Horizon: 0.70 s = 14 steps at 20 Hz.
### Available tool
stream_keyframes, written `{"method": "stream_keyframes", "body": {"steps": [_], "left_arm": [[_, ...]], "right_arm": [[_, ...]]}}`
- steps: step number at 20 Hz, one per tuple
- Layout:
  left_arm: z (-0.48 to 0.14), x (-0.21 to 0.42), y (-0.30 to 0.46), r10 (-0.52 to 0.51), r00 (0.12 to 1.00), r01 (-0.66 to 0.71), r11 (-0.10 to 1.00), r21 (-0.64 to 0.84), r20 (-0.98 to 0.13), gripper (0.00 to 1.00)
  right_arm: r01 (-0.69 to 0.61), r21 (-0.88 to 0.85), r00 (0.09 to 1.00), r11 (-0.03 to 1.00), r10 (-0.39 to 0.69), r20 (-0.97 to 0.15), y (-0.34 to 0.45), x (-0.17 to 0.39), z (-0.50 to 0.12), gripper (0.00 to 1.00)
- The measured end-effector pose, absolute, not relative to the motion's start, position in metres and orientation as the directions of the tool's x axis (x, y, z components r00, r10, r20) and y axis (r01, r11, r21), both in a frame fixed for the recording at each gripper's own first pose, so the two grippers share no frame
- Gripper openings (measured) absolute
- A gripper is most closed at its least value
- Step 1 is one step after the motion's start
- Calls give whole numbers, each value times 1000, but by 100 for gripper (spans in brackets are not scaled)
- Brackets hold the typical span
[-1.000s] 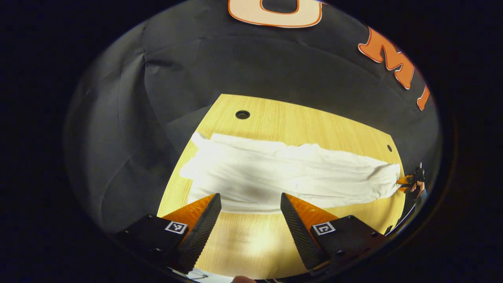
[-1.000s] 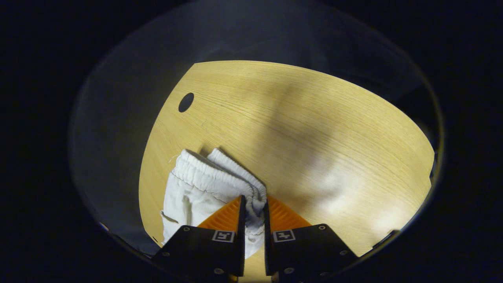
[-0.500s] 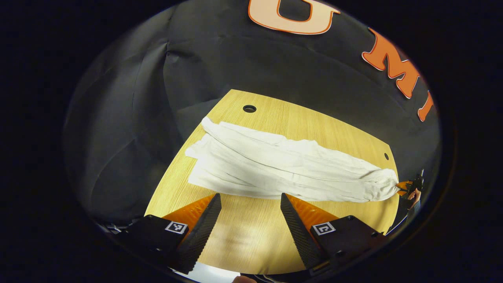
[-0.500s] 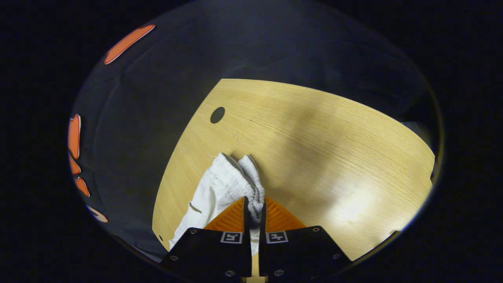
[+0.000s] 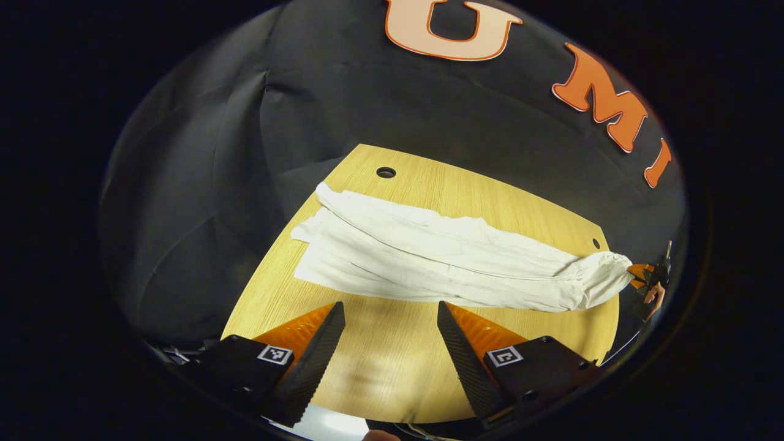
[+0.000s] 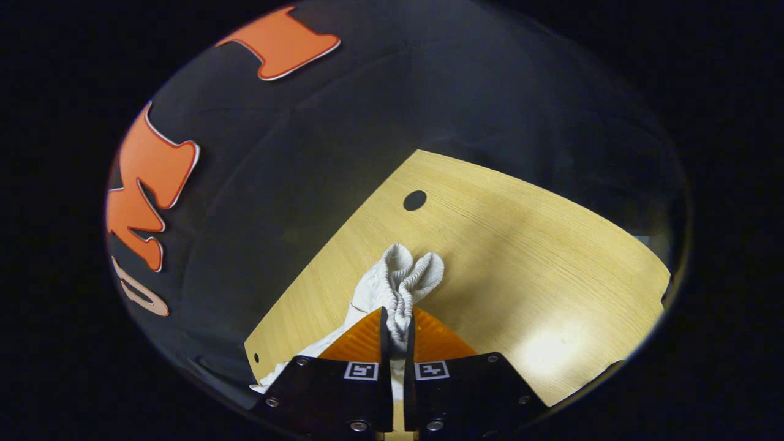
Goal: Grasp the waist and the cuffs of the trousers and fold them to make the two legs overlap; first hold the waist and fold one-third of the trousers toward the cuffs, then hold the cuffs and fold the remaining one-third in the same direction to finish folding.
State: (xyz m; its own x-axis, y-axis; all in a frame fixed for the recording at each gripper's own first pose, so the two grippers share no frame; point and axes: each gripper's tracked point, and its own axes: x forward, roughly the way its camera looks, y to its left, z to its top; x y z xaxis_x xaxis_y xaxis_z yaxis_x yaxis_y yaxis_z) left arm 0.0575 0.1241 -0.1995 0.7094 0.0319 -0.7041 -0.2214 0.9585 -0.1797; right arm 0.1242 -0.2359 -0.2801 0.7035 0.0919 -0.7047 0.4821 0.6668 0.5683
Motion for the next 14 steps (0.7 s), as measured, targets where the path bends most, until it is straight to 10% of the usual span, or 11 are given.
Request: {"method": "stream_keyframes", "body": {"steps": [14], "left_arm": [[-199,46,123,-66,687,-204,939,-279,-724,100]], "right_arm": [[370,548,768,750,85,-635,-238,124,-280,7]]}}
